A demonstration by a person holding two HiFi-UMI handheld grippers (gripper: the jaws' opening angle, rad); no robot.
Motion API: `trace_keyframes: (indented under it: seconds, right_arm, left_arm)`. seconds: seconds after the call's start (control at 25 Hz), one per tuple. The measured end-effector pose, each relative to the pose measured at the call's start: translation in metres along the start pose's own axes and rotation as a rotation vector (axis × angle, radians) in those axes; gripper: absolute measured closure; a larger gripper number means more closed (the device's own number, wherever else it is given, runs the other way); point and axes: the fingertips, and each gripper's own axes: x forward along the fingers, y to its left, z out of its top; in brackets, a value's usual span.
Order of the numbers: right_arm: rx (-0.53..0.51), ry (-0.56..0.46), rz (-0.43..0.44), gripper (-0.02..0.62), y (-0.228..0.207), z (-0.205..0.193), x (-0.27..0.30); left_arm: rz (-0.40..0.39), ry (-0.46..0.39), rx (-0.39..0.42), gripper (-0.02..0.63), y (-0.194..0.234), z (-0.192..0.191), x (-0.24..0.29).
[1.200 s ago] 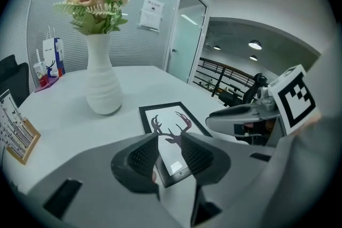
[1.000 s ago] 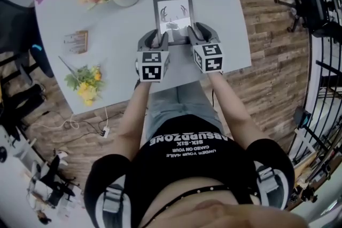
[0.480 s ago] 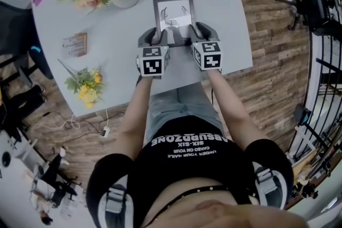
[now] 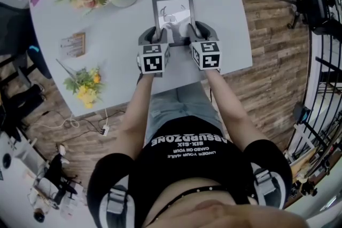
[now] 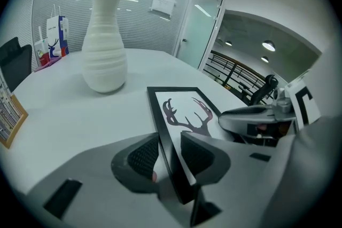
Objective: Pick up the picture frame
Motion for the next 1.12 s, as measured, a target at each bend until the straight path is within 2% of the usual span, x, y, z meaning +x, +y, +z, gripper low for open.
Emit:
trace_keyframes:
  seconds: [0.28, 0.64, 1.12]
  right_arm:
    - [-0.011, -0.007, -0.005, 0.486, 0.0, 0.001, -0.001]
    - [0.02, 0.01, 0.002, 0.494, 0.003, 0.0, -0.003]
    - [0.044, -0.008, -0.009, 0.495, 0.008, 0.012, -0.022]
  left_arm:
    - [-0.024, 0.006, -0.056, 0.486, 0.003, -0.004, 0.002]
    - [-0.022, 0.021, -0.064, 0.486, 0.004, -0.006, -0.004]
    - [-0.039, -0.007, -0.055, 0.486, -0.002, 0.006, -0.026]
